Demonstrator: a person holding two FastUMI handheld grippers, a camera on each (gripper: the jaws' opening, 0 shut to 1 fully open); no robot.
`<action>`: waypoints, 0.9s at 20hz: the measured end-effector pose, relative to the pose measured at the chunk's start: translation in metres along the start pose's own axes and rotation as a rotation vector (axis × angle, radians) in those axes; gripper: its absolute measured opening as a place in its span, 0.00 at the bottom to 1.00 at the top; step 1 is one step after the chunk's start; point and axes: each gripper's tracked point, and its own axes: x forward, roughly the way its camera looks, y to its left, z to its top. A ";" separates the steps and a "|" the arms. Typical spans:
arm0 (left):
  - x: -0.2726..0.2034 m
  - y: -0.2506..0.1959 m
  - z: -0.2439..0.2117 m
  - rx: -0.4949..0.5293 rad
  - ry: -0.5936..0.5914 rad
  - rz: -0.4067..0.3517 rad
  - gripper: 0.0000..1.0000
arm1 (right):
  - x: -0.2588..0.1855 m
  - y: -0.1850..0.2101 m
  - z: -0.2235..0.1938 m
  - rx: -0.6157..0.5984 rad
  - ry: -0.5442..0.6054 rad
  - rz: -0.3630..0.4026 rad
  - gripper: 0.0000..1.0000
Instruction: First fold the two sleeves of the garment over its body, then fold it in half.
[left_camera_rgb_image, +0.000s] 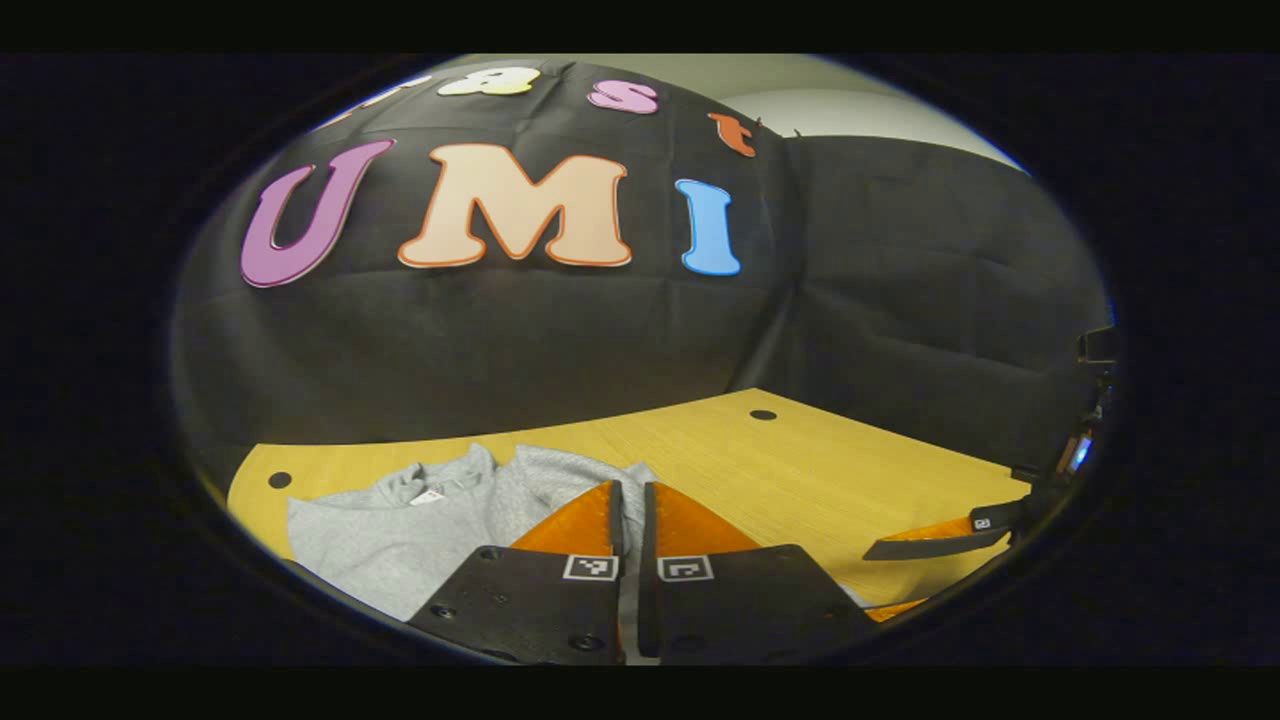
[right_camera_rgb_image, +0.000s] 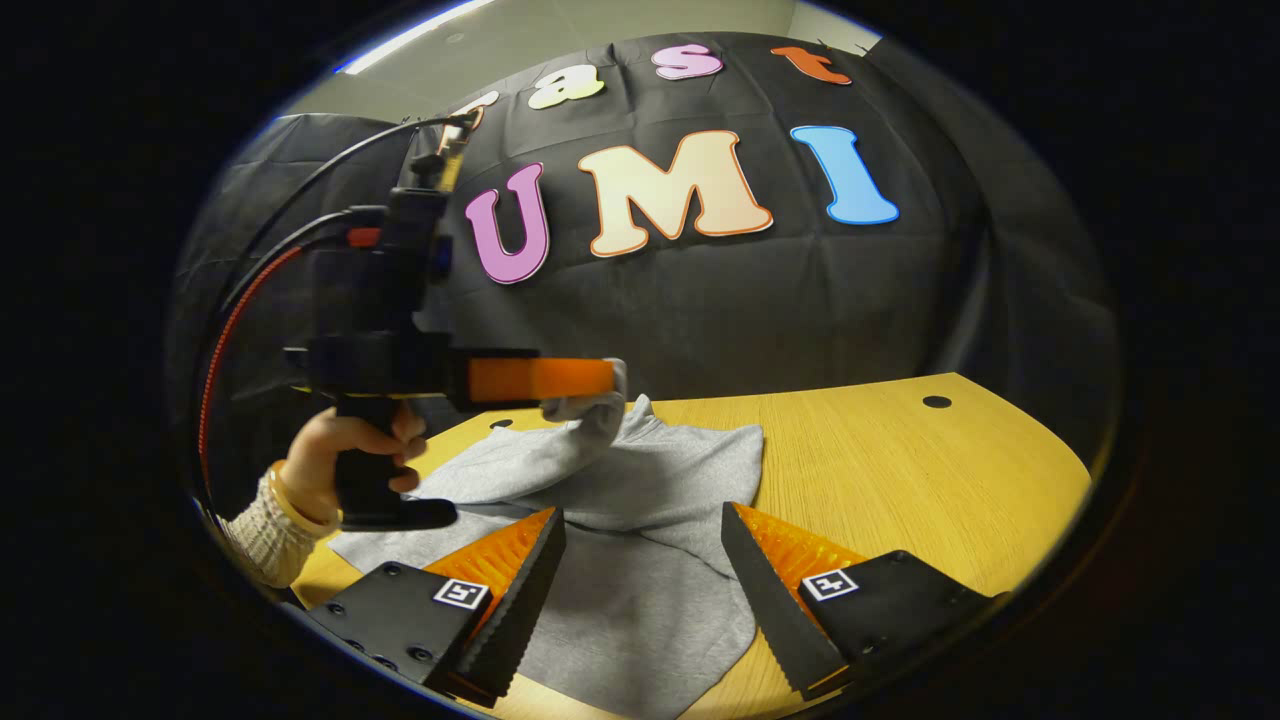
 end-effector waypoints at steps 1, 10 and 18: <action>0.011 -0.003 -0.008 -0.004 0.019 -0.003 0.00 | -0.002 -0.003 0.003 0.002 -0.005 -0.007 0.98; 0.038 -0.004 -0.039 -0.015 0.088 0.010 0.00 | -0.002 -0.017 -0.001 0.020 0.013 -0.033 0.98; 0.004 0.017 0.008 0.047 -0.027 0.097 0.91 | -0.003 -0.002 -0.005 0.020 0.030 -0.007 0.97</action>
